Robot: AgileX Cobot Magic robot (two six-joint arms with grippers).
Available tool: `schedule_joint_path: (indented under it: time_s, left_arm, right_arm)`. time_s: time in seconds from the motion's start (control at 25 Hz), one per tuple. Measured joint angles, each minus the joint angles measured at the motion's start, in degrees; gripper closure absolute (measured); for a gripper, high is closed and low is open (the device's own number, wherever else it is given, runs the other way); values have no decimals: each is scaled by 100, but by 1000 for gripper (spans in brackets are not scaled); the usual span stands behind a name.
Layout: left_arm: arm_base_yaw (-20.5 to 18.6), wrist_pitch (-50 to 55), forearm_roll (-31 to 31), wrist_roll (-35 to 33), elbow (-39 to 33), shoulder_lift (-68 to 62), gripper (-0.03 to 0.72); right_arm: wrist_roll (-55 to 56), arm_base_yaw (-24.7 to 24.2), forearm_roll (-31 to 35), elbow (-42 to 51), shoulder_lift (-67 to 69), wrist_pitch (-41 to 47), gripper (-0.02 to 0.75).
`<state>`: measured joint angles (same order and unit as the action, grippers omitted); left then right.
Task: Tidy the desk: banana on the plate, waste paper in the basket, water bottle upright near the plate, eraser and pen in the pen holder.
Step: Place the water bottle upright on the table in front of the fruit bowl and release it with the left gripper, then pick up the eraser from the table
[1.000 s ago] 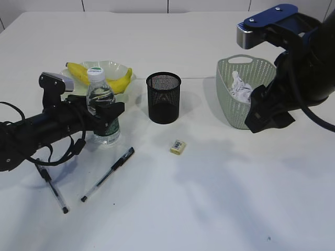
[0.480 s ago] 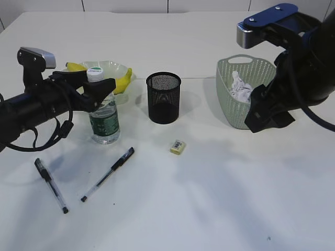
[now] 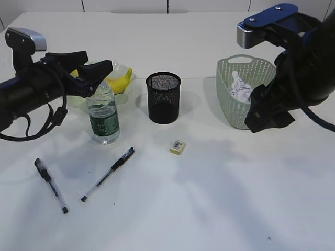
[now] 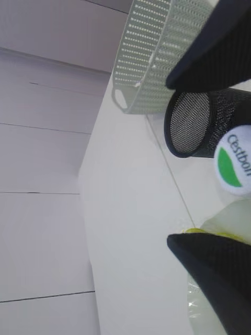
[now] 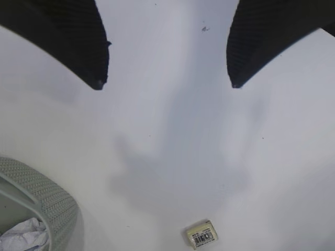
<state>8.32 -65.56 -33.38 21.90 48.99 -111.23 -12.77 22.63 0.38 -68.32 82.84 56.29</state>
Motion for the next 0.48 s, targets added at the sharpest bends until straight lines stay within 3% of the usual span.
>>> schedule_joint_path:
  time_s: [0.32,0.48]
  left_arm:
    - [0,12,84,0,-10,583,98]
    - [-72,541,378,0,-10,923,98]
  right_arm:
    - [0,0,0,0,0,0,211]
    - [0,0,0,0,0,0,211]
